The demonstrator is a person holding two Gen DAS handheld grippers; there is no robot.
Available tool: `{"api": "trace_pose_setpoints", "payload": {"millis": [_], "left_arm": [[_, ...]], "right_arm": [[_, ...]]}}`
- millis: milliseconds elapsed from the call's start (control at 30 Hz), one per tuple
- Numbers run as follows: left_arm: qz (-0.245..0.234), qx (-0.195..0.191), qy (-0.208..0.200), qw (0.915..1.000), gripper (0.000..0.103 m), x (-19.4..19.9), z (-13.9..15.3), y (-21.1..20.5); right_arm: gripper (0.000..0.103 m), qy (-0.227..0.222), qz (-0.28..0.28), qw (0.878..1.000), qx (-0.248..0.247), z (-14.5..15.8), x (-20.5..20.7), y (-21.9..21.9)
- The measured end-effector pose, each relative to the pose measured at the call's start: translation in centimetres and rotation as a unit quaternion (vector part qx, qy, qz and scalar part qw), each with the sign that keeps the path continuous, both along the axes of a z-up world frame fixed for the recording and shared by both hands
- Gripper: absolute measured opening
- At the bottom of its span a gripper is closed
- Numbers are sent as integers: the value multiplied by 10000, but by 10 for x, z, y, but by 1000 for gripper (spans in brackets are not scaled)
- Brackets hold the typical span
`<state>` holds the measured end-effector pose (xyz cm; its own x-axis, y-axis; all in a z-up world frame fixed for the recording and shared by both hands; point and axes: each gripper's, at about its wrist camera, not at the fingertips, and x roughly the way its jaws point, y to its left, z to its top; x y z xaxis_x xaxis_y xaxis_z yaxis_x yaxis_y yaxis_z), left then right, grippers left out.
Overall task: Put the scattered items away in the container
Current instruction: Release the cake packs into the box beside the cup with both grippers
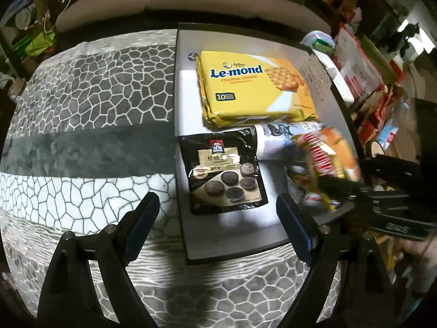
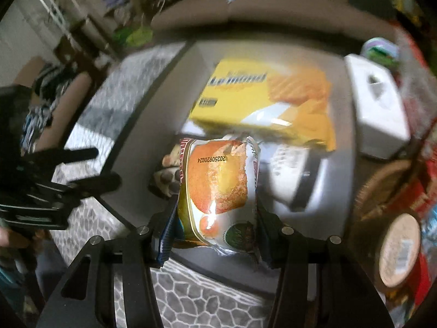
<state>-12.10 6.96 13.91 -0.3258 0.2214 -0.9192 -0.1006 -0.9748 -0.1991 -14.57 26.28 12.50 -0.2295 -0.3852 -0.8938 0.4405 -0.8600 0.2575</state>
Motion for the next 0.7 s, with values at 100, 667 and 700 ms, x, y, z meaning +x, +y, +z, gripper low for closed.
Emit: {"api": "trace_pose_setpoints", "payload": {"millis": [100,667,700], "left_arm": [[-48,45,5,10000,86,-1,-3,-4],[-37,188,-223,9996,86,-5,-25,-8],[-48,191,-224,9996,86,-5,-25,-8]], "right_arm": [[52,-234,209,9994,137,-14,-10,-15],[52,-1745,-794,9807,390,-79,-21,-19],[52,-1755,-847,9797,464,-80,-21,-16]]}}
